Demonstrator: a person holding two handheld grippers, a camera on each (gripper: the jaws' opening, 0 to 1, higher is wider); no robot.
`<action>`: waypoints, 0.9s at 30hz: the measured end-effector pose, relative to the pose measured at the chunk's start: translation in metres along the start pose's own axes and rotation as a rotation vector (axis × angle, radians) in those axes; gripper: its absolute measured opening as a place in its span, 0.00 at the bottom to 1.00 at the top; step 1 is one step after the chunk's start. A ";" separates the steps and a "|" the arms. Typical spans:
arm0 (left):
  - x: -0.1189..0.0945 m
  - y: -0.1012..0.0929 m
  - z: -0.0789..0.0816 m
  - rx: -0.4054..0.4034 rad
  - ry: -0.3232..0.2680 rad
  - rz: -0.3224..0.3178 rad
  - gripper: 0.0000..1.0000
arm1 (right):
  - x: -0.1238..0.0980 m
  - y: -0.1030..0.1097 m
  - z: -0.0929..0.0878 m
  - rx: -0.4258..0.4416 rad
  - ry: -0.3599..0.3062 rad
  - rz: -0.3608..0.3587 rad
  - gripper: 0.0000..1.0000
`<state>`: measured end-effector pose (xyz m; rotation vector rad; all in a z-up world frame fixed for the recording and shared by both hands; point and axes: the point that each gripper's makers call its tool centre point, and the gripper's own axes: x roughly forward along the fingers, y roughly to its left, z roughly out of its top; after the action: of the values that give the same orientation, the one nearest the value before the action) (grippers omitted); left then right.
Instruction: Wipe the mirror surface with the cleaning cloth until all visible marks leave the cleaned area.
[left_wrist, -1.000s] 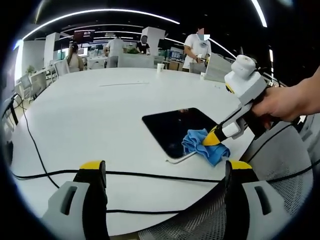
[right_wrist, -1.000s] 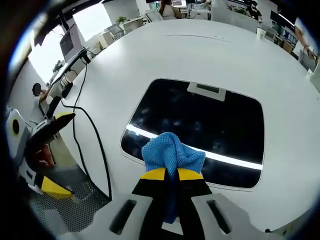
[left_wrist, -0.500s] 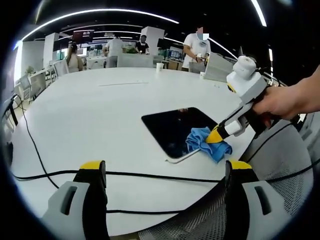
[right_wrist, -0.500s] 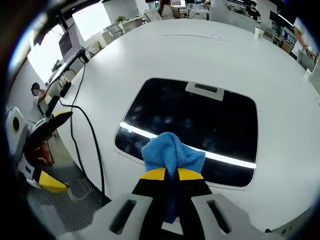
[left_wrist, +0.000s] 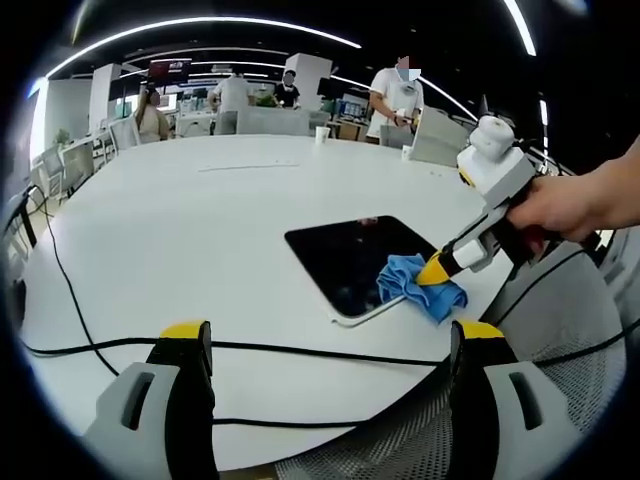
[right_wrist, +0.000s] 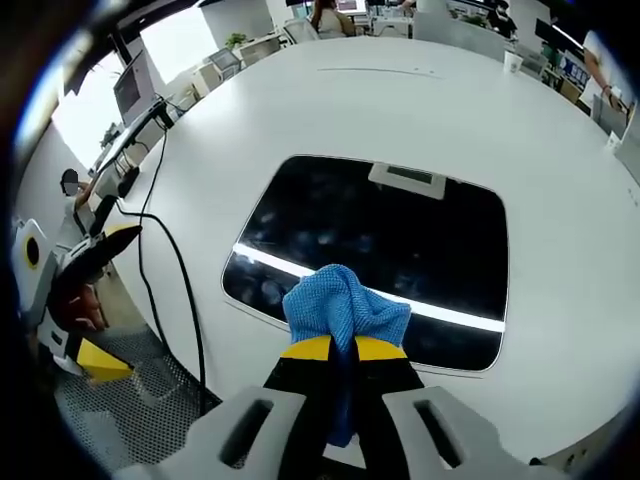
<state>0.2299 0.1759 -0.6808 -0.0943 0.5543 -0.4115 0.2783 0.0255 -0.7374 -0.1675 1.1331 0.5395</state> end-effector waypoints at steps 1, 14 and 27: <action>0.000 -0.002 0.000 0.010 0.004 -0.006 0.99 | 0.000 0.000 0.000 0.004 0.002 0.000 0.01; 0.001 -0.001 0.000 -0.010 -0.002 -0.004 0.99 | 0.006 -0.005 0.012 0.014 0.011 -0.003 0.01; 0.002 -0.005 0.001 0.005 0.003 -0.017 0.99 | 0.015 -0.015 0.036 -0.015 0.005 -0.002 0.00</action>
<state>0.2305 0.1708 -0.6804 -0.0940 0.5558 -0.4299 0.3196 0.0318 -0.7379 -0.1829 1.1340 0.5464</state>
